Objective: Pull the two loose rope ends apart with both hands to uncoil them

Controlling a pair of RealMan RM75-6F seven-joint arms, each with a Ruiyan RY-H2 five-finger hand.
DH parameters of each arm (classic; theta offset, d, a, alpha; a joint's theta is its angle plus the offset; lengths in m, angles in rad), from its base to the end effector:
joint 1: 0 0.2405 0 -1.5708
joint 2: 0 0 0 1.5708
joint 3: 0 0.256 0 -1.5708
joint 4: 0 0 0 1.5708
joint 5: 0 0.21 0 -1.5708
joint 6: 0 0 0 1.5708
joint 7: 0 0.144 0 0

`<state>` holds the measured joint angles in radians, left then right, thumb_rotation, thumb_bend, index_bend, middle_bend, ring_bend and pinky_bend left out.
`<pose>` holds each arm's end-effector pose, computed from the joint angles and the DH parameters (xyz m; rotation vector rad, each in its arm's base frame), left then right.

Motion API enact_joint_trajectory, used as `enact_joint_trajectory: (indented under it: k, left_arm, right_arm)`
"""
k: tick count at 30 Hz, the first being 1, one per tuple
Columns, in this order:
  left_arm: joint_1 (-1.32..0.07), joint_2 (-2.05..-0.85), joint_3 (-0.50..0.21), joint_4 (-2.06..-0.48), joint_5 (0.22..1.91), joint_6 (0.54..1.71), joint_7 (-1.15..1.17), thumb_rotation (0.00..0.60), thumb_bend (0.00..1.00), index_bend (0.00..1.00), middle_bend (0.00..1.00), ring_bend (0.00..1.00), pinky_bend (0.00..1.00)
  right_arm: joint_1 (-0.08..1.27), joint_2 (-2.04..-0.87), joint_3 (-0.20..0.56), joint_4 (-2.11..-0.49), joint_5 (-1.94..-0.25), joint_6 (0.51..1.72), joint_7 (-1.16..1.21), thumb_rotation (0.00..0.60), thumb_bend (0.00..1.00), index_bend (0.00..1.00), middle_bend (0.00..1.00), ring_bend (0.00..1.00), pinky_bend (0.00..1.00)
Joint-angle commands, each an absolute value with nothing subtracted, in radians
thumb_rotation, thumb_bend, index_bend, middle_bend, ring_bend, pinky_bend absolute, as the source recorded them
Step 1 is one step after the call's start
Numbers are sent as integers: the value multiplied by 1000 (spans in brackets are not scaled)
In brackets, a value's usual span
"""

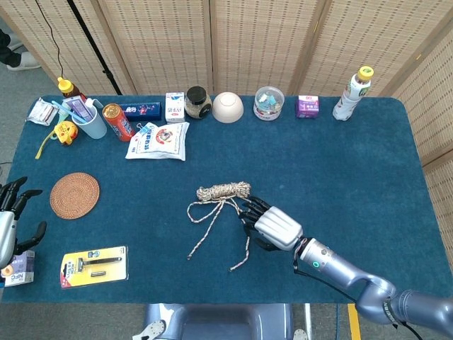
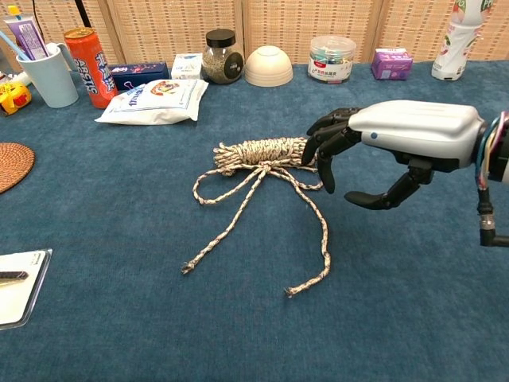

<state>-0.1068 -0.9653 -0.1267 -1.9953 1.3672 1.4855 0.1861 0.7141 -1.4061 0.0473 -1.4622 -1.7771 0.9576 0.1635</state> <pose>-0.2487 0.1941 0.1888 -1.2857 -0.9398 -0.9426 -0.1478 -0.2988 -0.0003 2.2992 -0.7983 1.1273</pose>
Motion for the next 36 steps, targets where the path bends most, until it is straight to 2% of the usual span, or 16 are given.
enact_joint_trajectory:
  k: [1,13,36]
  left_arm:
    - [-107,-963,-125,-1996,1369,1485,184,600,348,247,96,77,0]
    - [-104,-948,-118,-2000,1374,1489,165,600,348,247,96,77,0]
    - [-97,-935,-113,-2001,1376,1504,150,600,347,247,96,77,0]
  right_arm:
    - [724,-1436,34,-1429,-1778,959,158,600,475,469,237,82,1]
    - [762,-1540,-5,-1301,-1787,950,135,600,476,474,237,82,1]
    - [821,-1594,-43,-1237,-1770,933,124,600,480,488,236,81,1]
